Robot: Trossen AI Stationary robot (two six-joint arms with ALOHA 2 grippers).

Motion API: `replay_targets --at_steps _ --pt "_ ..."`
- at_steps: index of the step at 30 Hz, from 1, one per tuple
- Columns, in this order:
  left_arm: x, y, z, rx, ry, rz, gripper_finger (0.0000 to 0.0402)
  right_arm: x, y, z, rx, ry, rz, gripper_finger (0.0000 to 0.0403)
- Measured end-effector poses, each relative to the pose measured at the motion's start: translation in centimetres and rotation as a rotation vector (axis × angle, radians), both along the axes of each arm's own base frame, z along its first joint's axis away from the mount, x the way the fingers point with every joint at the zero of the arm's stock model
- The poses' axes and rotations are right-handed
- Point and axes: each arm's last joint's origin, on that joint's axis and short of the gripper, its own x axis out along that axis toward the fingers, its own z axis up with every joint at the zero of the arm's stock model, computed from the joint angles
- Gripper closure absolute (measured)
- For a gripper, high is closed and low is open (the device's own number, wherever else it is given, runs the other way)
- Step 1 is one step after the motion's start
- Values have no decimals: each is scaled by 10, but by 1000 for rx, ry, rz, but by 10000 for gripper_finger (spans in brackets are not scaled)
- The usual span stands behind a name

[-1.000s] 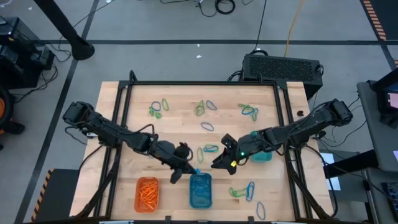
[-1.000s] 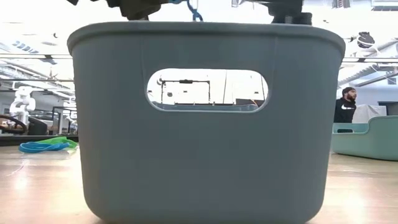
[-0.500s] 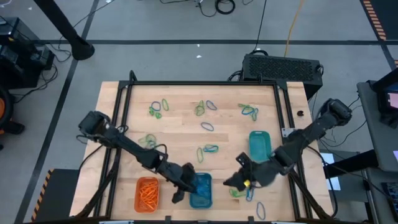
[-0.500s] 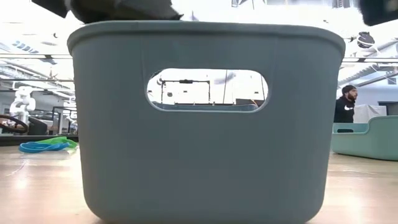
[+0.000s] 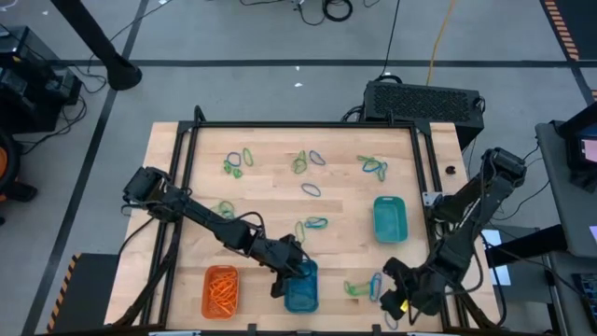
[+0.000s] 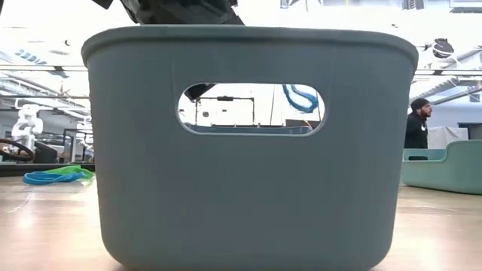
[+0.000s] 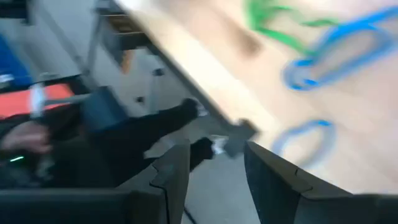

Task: Sort rubber bands into baskets
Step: Put the blue rubber band into the blue bin

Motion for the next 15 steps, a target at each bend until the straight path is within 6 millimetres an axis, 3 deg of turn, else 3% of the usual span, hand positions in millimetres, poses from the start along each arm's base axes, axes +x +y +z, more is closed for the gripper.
replay_targets --at_steps 8,15 --pt "-5 0 -9 51 76 54 402 -13 -2 -14 -86 153 -51 259" --pt "-8 -16 -12 91 71 40 401 -3 19 -53 -132 240 61 259"
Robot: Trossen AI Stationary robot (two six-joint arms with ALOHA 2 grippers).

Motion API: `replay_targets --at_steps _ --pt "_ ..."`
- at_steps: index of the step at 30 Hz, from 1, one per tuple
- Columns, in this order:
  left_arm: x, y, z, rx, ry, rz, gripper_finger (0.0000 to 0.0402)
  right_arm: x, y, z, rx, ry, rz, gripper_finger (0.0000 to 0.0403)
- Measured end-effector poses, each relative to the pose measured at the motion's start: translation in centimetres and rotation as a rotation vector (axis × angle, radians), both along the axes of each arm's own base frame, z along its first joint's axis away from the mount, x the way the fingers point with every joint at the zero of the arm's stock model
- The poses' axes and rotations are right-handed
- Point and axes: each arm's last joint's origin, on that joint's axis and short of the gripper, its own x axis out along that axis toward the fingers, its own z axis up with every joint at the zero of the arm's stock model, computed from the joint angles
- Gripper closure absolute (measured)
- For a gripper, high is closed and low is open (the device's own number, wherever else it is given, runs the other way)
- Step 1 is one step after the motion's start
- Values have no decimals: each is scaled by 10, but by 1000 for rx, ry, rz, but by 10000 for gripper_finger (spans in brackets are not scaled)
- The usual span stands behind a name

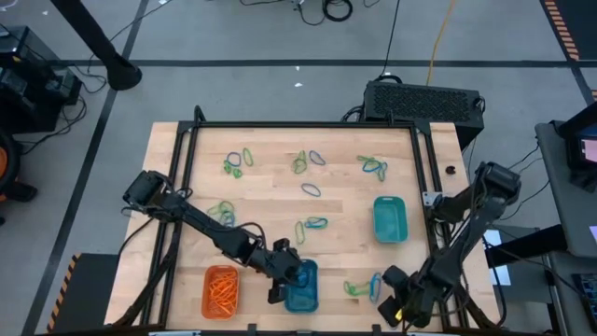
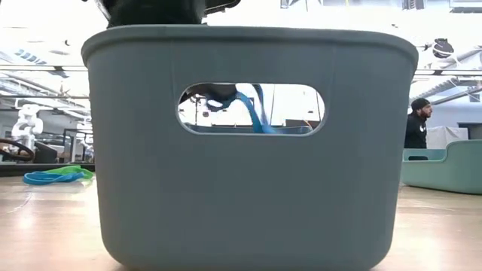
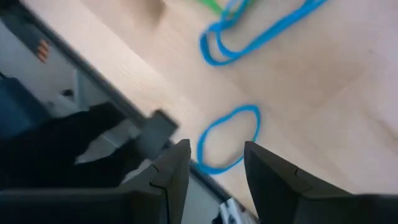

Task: Sort rubber bands into baskets
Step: Put the blue rubber band into the blue bin

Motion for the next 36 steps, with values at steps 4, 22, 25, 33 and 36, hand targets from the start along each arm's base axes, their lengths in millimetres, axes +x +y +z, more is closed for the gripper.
replay_targets --at_steps 4,22,25,33,36 --pt "2 1 2 17 -23 29 396 2 5 -17 -24 59 -3 259" --pt "1 1 0 61 -22 -8 263 19 38 -43 -179 189 4 276" --pt "2 3 0 61 -21 -1 233 21 41 -42 -196 192 20 309" --pt "1 16 24 4 -58 3 209 23 43 -37 -174 163 17 395" --pt "-2 25 42 -17 -101 19 208 25 40 -25 -162 116 0 401"
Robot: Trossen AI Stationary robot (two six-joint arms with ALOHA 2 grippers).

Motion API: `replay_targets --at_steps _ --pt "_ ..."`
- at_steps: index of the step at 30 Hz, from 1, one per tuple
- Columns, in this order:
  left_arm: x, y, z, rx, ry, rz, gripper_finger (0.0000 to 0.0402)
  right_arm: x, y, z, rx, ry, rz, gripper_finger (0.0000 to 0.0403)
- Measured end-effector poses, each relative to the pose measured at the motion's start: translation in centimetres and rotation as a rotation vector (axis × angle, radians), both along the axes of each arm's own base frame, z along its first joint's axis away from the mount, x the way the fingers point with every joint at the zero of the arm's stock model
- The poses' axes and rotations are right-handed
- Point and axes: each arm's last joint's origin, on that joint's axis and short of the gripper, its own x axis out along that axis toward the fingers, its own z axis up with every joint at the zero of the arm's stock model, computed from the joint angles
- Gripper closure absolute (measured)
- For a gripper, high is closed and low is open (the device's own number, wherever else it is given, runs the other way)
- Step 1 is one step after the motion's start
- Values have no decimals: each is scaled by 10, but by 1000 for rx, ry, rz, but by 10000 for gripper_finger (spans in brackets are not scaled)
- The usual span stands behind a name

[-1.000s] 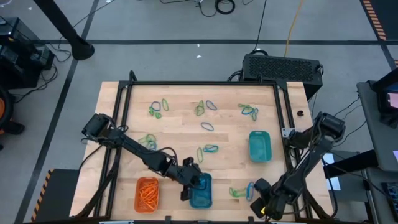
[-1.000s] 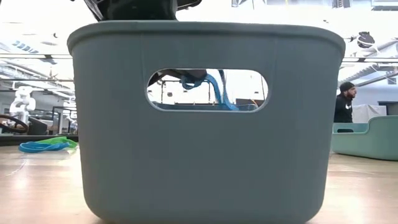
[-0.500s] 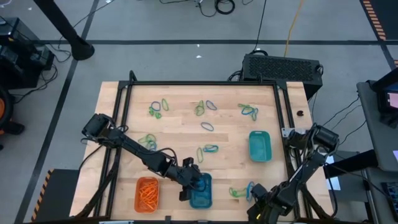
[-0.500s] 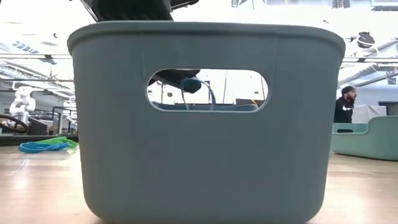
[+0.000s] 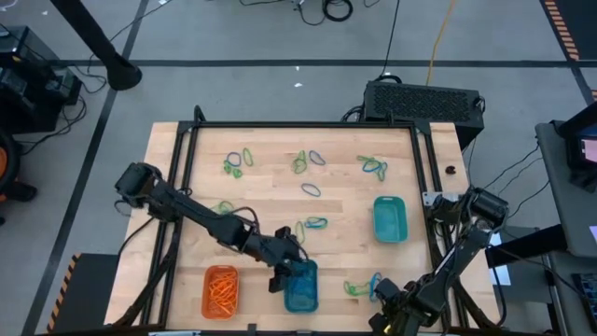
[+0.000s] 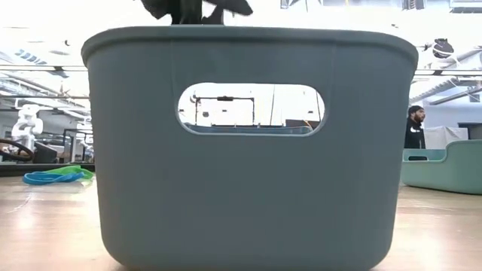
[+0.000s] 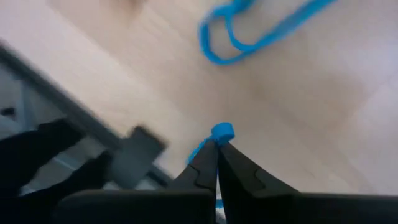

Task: Sort rubber bands into baskets
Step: Put the blue rubber band into the blue bin

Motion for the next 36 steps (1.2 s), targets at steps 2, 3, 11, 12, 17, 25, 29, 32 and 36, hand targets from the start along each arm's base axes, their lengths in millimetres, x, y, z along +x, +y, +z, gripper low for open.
replay_targets --at_steps 2,3,11,12,17,25,29,32,36 --pt "-2 6 13 -16 -37 13 208 1 -3 9 2 -40 -12 401" --pt "-3 8 19 -22 -54 16 208 2 -6 14 1 -64 -23 402" --pt "-1 8 47 -160 -218 -29 208 14 -28 66 -34 -423 -56 402" --pt "1 8 48 -206 -231 -48 208 17 -31 74 -43 -486 -59 402" --pt "17 8 44 -374 -354 -91 208 33 -50 109 -128 -762 -39 403" --pt "32 11 28 -491 -393 -73 208 71 -83 136 -215 -962 -1 403" --pt "32 10 25 -490 -387 -73 208 83 -94 140 -205 -988 32 403" --pt "33 10 26 -490 -390 -73 208 87 -100 140 -214 -984 35 403" --pt "32 10 25 -488 -384 -73 208 89 -102 140 -203 -979 50 402"
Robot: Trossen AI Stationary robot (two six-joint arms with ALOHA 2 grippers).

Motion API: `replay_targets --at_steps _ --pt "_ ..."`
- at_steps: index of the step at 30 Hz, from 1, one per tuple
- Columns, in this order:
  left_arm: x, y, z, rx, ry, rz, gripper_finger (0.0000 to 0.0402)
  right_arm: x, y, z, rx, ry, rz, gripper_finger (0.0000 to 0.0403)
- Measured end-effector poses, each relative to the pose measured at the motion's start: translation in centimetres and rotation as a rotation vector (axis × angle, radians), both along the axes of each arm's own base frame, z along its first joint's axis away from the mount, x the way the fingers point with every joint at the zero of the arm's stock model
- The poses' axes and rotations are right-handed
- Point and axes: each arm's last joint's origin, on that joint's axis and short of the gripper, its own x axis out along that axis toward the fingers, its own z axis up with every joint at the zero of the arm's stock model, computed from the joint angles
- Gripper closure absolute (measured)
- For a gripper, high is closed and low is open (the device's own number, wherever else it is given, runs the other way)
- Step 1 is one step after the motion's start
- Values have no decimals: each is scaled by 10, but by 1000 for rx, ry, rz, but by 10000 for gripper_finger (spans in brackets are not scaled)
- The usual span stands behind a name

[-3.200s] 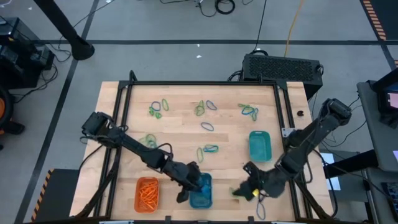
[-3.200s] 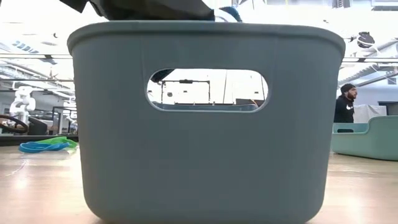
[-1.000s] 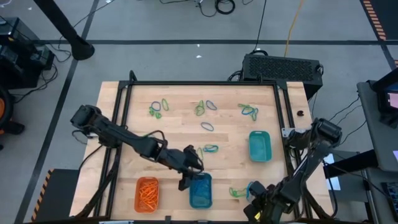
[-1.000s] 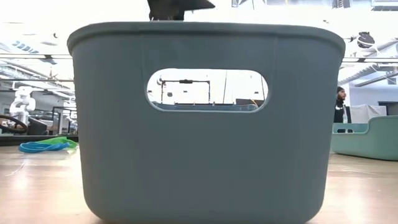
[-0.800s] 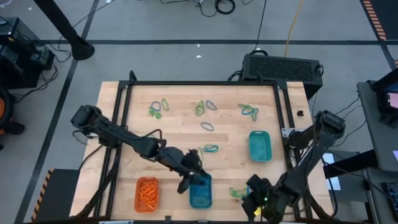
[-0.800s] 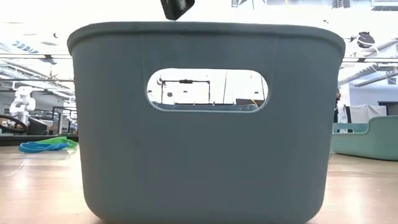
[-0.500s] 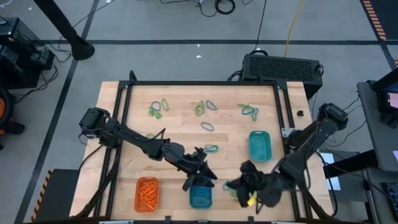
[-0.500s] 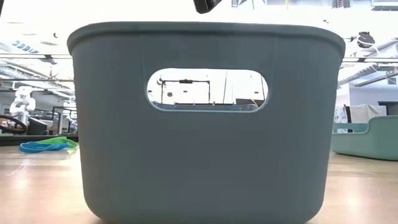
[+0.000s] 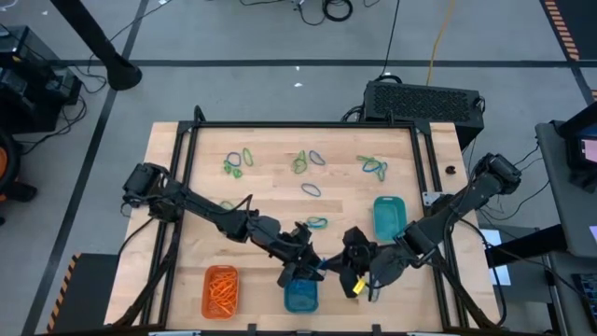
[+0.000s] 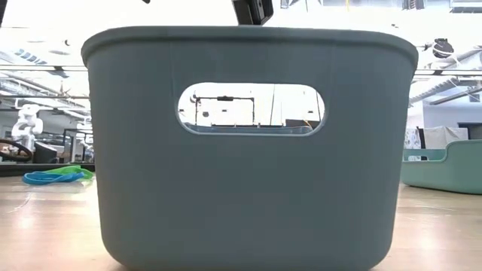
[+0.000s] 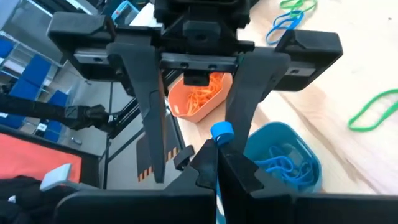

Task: Sort rubber bands into baskets
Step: Put the blue rubber band into the blue bin

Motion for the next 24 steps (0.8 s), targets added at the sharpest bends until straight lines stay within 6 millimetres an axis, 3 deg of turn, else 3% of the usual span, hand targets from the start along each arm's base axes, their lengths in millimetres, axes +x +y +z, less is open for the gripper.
replay_targets --at_steps 8,18,24 --pt "0 0 0 8 -1 -1 253 0 1 0 11 2 18 402" --pt "0 0 -2 61 -13 9 390 1 2 4 33 -30 23 402" --pt "0 0 -2 69 -17 12 398 1 3 3 51 -14 74 394"
